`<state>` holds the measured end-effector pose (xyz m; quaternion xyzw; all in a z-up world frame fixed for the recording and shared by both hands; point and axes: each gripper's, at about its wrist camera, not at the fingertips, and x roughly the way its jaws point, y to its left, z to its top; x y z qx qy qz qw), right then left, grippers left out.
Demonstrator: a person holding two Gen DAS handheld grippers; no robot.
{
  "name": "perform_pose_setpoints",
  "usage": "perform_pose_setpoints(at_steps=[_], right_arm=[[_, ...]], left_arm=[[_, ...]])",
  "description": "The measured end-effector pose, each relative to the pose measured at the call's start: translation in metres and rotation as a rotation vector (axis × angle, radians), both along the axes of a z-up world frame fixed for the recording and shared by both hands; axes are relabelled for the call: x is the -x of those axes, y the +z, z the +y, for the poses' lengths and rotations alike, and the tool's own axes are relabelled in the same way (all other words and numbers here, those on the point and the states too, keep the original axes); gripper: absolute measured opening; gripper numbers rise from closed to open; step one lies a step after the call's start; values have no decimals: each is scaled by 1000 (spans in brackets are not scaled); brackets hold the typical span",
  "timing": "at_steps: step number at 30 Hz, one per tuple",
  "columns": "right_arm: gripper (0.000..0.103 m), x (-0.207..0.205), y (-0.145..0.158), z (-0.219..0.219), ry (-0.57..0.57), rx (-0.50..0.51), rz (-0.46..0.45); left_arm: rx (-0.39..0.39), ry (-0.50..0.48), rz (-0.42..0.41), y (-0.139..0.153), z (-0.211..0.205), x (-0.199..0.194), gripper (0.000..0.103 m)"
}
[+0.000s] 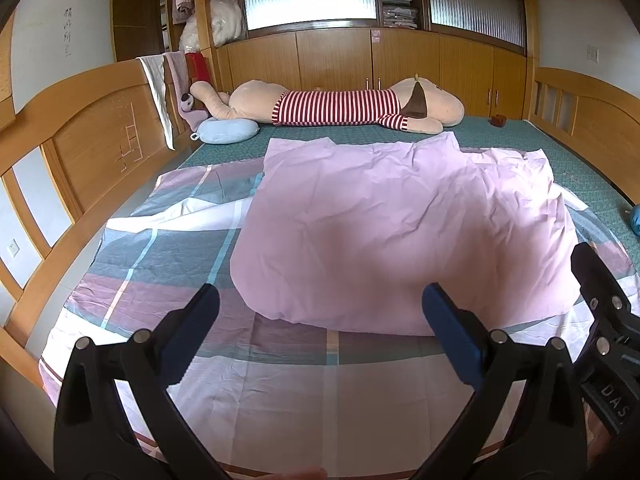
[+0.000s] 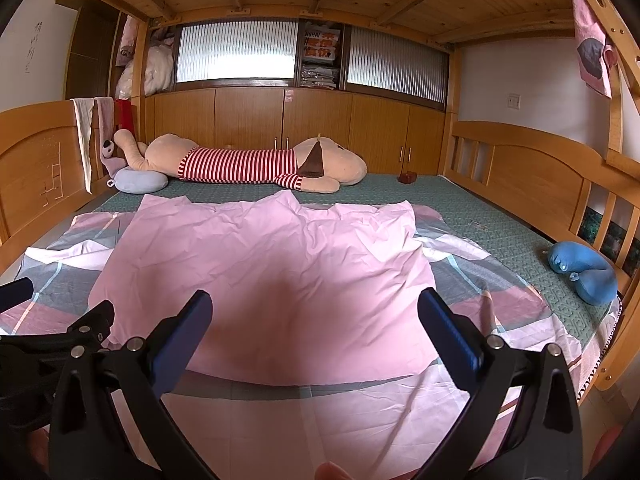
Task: Fold large clothes
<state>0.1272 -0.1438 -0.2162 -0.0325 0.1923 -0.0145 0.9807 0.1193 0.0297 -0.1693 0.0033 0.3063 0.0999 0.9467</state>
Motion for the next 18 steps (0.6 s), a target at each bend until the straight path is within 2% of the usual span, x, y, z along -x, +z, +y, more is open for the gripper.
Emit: perform_pose_setpoints(at_steps=[18], right_arm=[[102, 0, -1, 0, -2, 2, 0]], left_arm=[[-3, -2, 2, -2, 1, 1, 101]])
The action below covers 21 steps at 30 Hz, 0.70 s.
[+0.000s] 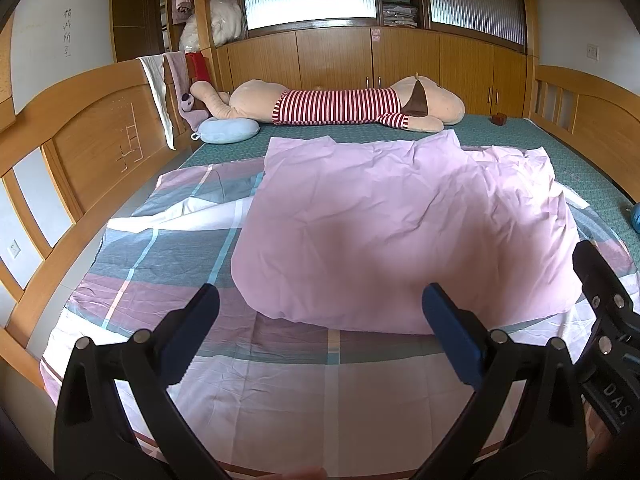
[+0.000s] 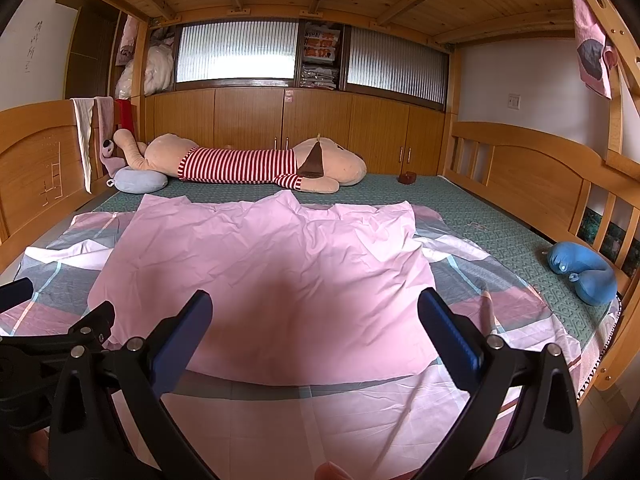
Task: Fold large clothes
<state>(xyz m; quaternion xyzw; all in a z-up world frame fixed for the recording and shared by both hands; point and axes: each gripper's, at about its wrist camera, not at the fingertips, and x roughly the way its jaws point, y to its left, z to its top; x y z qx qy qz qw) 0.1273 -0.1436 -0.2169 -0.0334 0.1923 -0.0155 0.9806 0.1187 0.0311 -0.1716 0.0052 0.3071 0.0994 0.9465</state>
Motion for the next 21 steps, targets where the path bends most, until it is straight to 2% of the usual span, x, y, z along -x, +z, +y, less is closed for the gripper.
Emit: perform_pose_setpoints(at_steps=[21], right_arm=[[102, -2, -2, -2, -4, 5, 9]], left_arm=[[-15, -2, 16, -7, 1, 0, 101]])
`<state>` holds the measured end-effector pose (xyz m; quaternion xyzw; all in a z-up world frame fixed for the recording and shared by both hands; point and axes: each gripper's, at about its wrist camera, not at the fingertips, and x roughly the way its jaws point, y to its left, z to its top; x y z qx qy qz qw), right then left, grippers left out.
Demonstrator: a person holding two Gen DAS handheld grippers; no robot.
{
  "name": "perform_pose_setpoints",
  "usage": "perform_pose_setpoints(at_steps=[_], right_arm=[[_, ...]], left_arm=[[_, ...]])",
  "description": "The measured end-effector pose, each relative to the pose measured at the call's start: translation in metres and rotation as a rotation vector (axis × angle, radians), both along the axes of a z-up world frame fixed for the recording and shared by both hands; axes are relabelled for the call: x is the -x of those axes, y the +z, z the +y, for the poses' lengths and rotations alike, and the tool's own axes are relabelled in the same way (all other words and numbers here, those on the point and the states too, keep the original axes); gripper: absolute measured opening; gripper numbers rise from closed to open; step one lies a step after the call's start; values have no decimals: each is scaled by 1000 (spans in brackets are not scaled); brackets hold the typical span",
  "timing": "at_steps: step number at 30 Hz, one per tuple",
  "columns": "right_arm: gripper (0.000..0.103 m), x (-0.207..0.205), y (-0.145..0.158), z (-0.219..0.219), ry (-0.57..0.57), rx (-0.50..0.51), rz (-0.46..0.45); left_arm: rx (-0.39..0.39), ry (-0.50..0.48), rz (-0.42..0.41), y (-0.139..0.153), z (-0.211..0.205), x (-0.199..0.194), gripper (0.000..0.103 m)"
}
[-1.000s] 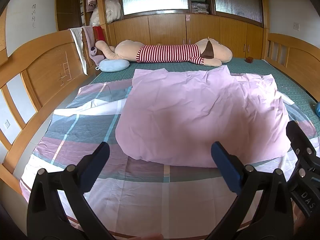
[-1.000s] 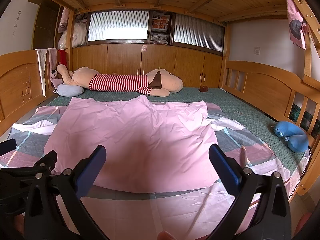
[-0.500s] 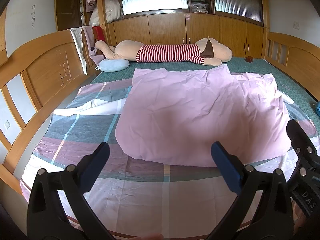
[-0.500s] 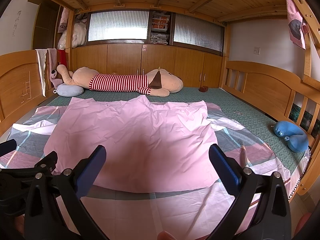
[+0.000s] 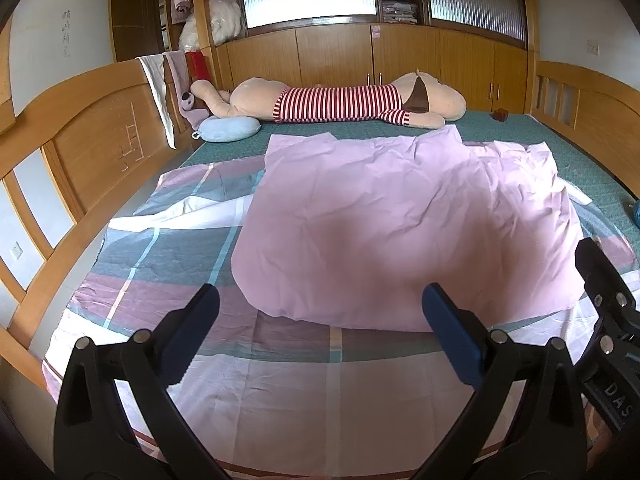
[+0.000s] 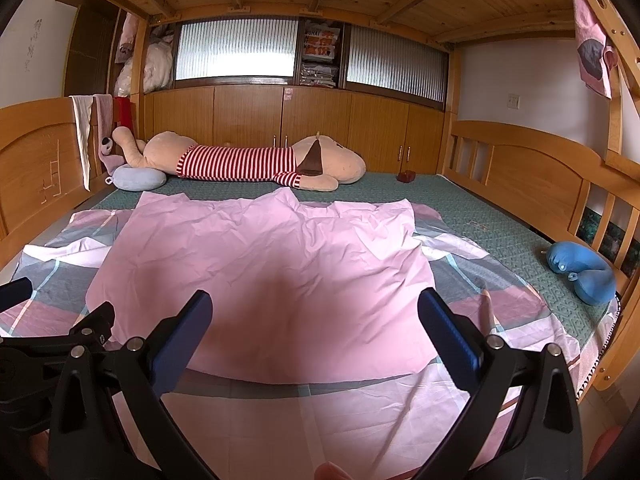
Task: Fold large clothes
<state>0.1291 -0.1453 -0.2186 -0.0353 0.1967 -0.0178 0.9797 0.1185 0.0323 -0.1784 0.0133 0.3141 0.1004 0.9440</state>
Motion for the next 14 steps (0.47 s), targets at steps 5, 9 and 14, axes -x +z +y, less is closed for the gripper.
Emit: perform_pose_setpoints(at_steps=[5, 9, 14], right_arm=[[102, -1, -1, 0, 2, 5, 1], [102, -1, -2, 1, 3, 4, 4], [102, -2, -4, 2, 5, 10, 3]], left_arm=[[4, -4, 12, -3, 3, 0, 101], [37, -12, 23, -2, 7, -3, 101], [30, -11, 32, -4, 9, -4, 101]])
